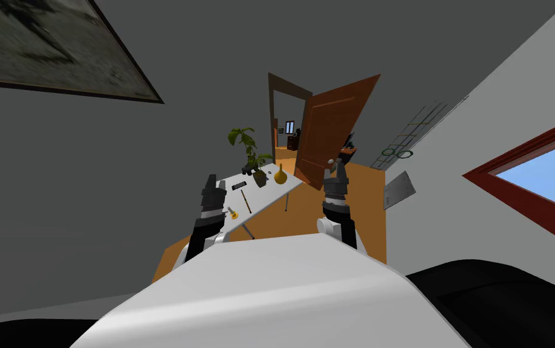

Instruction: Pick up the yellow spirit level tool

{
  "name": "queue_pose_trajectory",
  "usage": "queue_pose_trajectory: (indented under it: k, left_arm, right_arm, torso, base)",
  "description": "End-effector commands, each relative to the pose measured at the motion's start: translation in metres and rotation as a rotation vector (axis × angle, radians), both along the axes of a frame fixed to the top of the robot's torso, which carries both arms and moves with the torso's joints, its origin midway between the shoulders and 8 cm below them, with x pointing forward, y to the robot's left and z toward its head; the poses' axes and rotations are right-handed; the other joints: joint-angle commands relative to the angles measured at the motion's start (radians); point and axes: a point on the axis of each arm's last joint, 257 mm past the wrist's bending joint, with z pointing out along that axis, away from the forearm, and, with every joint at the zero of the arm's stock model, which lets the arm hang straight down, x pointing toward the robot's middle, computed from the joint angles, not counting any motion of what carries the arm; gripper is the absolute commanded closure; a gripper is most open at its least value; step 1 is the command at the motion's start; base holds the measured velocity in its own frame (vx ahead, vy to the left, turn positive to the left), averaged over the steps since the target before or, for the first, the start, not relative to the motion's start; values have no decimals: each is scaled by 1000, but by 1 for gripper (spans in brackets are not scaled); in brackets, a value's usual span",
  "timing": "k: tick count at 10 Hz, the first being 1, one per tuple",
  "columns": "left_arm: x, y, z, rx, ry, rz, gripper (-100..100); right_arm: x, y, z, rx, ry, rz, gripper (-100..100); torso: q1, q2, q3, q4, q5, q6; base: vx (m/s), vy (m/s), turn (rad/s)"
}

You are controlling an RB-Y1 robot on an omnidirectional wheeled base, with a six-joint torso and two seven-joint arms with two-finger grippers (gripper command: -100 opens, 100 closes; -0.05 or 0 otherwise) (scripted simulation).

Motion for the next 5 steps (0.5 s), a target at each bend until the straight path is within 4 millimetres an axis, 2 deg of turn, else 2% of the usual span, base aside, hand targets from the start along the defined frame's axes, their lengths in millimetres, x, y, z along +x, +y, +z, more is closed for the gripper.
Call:
queue_pose_trajectory:
  k: [1, 5]
  left_arm:
    - [7, 0, -15, 39, 54, -9, -100]
    - [26, 14, -64, 120, 222, 1, -100]
  right_arm:
    - [0, 0, 0, 0, 0, 0, 0]
    - [0, 0, 0, 0, 0, 0, 0]
  torso:
    - [0, 0, 0, 0, 0, 0]
    - [-4, 1, 0, 0, -1, 0]
  base:
    - [-16, -27, -80]
    - [-18, -60, -89]
